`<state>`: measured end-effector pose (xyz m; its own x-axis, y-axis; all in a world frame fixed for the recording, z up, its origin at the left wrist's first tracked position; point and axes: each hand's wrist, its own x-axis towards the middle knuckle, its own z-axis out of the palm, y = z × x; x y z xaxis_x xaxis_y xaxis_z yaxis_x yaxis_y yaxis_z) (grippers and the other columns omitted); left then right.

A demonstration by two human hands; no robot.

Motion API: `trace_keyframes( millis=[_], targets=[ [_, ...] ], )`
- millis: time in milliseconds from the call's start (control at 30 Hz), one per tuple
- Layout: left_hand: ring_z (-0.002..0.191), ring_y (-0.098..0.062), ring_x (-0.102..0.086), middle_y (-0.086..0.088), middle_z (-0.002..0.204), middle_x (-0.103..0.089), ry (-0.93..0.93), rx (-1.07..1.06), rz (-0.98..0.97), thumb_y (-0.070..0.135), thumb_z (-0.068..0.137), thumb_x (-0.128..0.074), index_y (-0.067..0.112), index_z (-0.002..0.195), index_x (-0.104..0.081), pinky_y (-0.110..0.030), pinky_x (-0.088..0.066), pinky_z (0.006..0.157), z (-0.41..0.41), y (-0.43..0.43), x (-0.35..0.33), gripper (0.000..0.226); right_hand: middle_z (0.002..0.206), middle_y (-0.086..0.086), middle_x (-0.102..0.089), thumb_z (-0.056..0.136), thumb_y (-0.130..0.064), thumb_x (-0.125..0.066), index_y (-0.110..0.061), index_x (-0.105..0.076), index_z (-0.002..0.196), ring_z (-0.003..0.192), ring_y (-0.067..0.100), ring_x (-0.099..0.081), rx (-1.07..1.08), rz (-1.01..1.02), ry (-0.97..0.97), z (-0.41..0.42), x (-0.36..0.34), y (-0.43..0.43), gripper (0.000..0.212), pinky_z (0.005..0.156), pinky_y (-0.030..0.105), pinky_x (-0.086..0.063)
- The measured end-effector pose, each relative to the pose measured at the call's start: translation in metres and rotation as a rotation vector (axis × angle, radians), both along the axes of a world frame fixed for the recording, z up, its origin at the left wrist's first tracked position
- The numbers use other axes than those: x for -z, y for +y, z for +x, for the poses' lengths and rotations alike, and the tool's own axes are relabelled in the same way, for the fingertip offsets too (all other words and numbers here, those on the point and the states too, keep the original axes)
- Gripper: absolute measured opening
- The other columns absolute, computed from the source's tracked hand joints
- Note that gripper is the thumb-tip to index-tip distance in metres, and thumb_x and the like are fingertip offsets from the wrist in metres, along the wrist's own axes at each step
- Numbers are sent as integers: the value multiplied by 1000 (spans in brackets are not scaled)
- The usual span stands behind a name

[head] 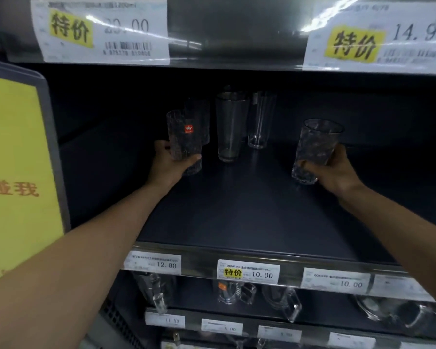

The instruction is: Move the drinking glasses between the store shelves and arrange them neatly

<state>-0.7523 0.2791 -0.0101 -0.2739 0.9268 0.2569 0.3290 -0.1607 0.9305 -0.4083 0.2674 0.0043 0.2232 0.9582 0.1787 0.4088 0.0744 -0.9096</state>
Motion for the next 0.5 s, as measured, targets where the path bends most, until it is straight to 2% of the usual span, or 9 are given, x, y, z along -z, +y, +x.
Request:
trace_keyframes(
  millis=[67, 167, 200, 267, 333, 500],
  targets=[
    [110, -16, -56, -5, 124, -54, 16, -3, -14, 28, 78, -84, 8, 132, -35, -30, -49, 96, -1, 8, 0, 76, 128, -7, -56, 77, -40, -81, -17, -37, 142, 114, 13, -57, -16, -6, 5, 0, 3, 7, 82, 98, 32, -47],
    [109, -17, -58, -6, 122, -56, 28, 3, 2, 28, 77, -84, 10, 128, -37, -35, -51, 97, -2, 21, 1, 71, 127, -8, -64, 56, -71, -83, -17, -45, 139, 112, 9, -64, -19, 32, -9, 6, 16, 27, 106, 100, 37, -52],
    [108, -18, -59, -6, 121, -57, 32, 3, 15, 27, 77, -84, 10, 125, -38, -37, -52, 97, -3, 26, 2, 68, 126, -9, -64, 55, -72, -82, -17, -45, 138, 112, 8, -64, -9, 35, -9, 6, 18, 33, 107, 100, 36, -52],
    [106, -20, -62, -7, 118, -61, 46, -6, 32, 26, 77, -84, 11, 120, -43, -41, -54, 96, -5, 34, 3, 62, 125, -12, -57, 69, -56, -84, -16, -38, 140, 113, 8, -58, 20, 24, 7, -2, 15, 37, 93, 102, 30, -46],
    [105, -21, -64, -7, 116, -64, 68, -8, 40, 28, 78, -83, 12, 121, -49, -42, -55, 93, -6, 41, 3, 58, 120, -11, -52, 80, -43, -79, -15, -34, 143, 112, 10, -53, 64, 34, -15, -2, 18, 50, 82, 97, 27, -42],
    [100, -17, -62, -1, 108, -63, 107, -8, 64, 31, 80, -81, 14, 129, -55, -29, -52, 84, -5, 48, 3, 58, 129, 3, -60, 82, -34, -76, -12, -44, 137, 115, 24, -58, 112, 17, -220, -8, 21, 79, 68, 85, 26, -42]
  ],
)
